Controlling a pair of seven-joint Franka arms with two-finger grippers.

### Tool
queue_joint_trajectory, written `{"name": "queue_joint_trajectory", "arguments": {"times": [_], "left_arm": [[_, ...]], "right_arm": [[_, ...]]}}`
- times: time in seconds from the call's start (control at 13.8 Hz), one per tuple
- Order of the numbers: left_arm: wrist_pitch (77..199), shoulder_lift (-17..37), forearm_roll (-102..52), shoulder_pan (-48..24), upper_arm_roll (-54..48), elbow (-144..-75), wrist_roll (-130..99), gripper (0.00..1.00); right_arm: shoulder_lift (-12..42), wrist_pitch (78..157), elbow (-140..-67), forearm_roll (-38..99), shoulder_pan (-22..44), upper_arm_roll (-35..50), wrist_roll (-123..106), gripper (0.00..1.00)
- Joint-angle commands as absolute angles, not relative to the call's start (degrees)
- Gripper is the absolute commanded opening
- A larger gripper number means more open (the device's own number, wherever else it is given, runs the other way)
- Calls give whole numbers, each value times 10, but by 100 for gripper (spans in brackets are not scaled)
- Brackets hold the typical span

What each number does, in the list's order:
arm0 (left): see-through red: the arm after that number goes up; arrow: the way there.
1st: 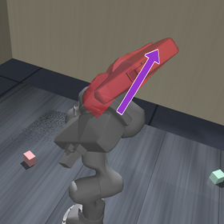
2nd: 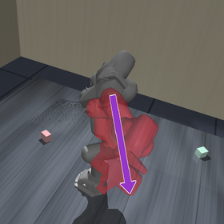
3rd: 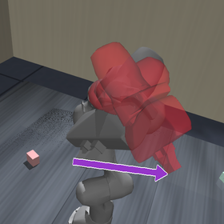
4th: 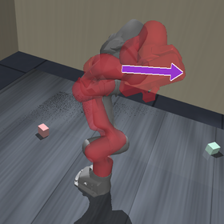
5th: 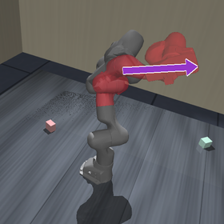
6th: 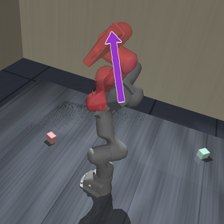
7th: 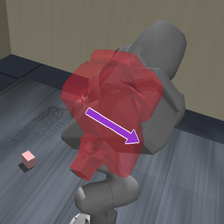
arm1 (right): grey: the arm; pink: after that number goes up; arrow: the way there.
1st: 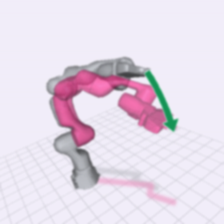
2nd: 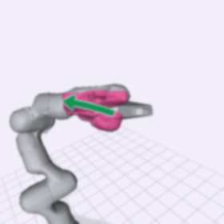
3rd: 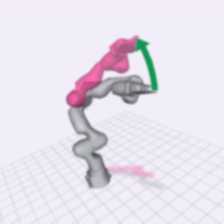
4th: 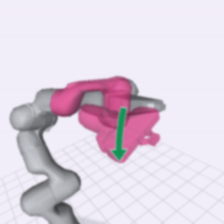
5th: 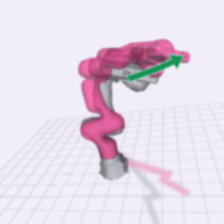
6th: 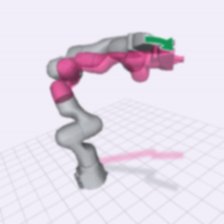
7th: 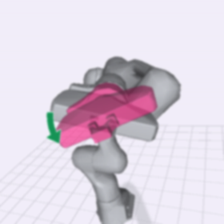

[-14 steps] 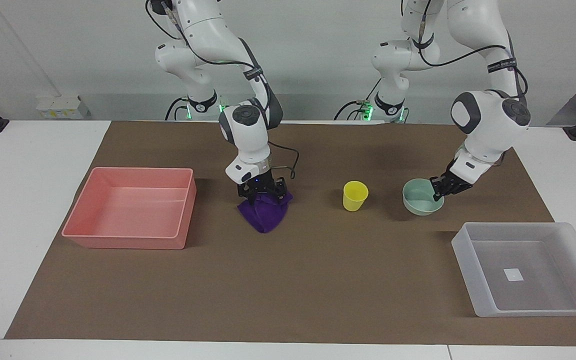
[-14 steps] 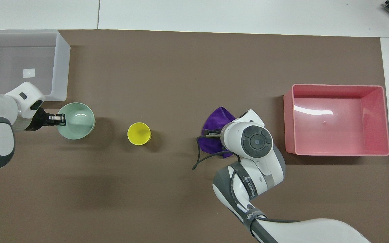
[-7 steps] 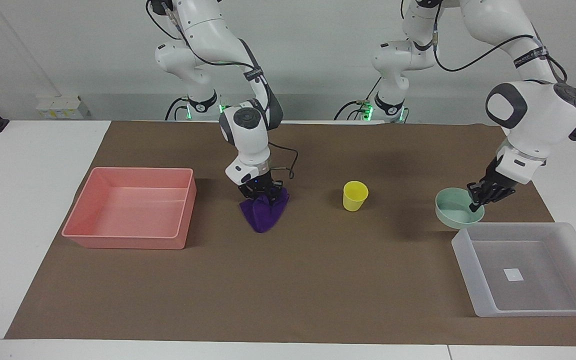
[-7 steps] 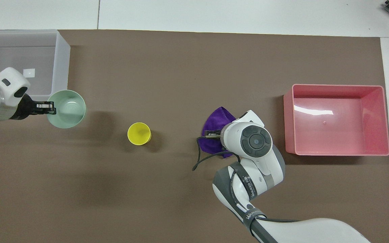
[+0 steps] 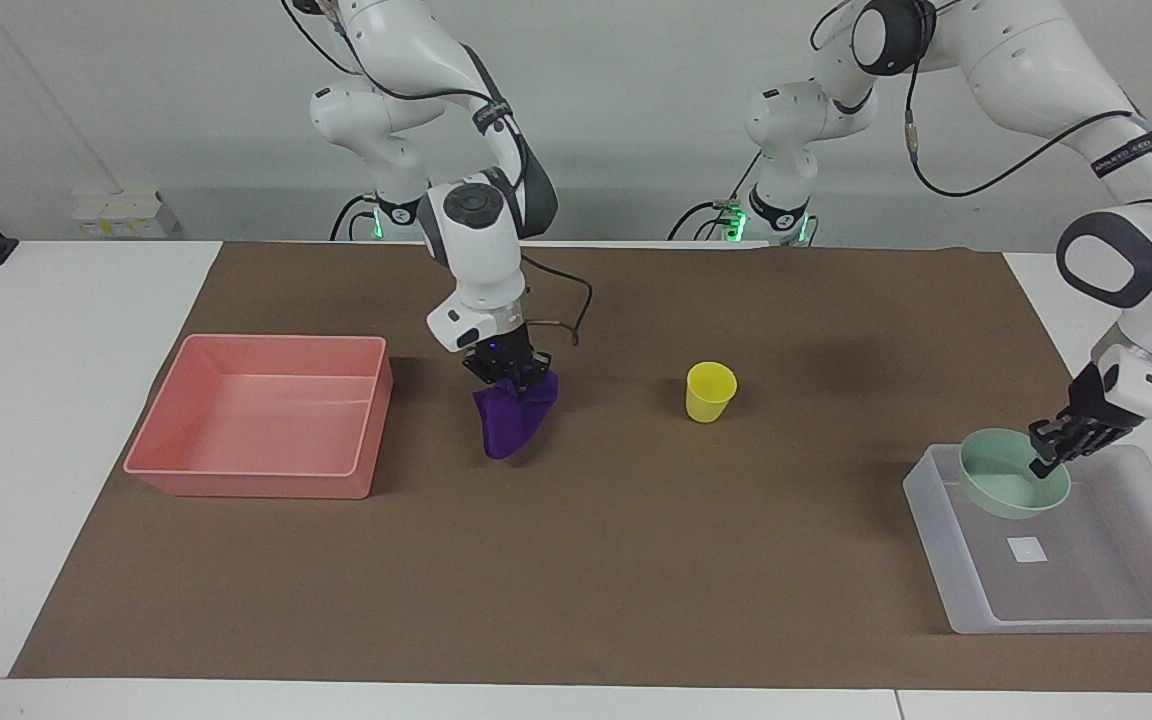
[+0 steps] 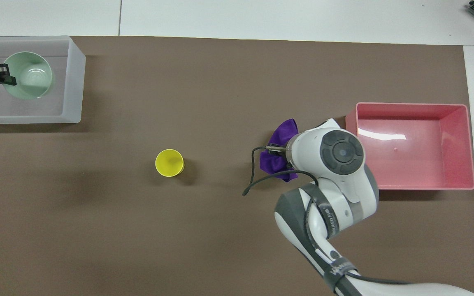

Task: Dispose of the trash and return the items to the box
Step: 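Lift the green bowl into the clear box with the left gripper, then carry the purple cloth into the pink box with the right gripper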

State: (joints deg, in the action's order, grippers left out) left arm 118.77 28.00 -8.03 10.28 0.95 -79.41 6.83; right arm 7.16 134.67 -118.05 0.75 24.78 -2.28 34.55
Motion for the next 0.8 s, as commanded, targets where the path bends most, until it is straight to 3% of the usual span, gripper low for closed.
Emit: {"name": "queue_joint_trajectory", "arguments": {"times": [0.0, 0.29, 0.72], "left_arm": [[1165, 360, -68, 135, -8, -706, 70, 0], [1175, 408, -58, 141, -4, -667, 70, 0], [1217, 408, -56, 146, -6, -710, 69, 0]], "right_arm": [[19, 1293, -1175, 1, 201, -19, 338, 0], [-9, 1257, -1172, 1, 110, -19, 223, 0], [-11, 1260, -1201, 1, -16, -19, 32, 0]]}}
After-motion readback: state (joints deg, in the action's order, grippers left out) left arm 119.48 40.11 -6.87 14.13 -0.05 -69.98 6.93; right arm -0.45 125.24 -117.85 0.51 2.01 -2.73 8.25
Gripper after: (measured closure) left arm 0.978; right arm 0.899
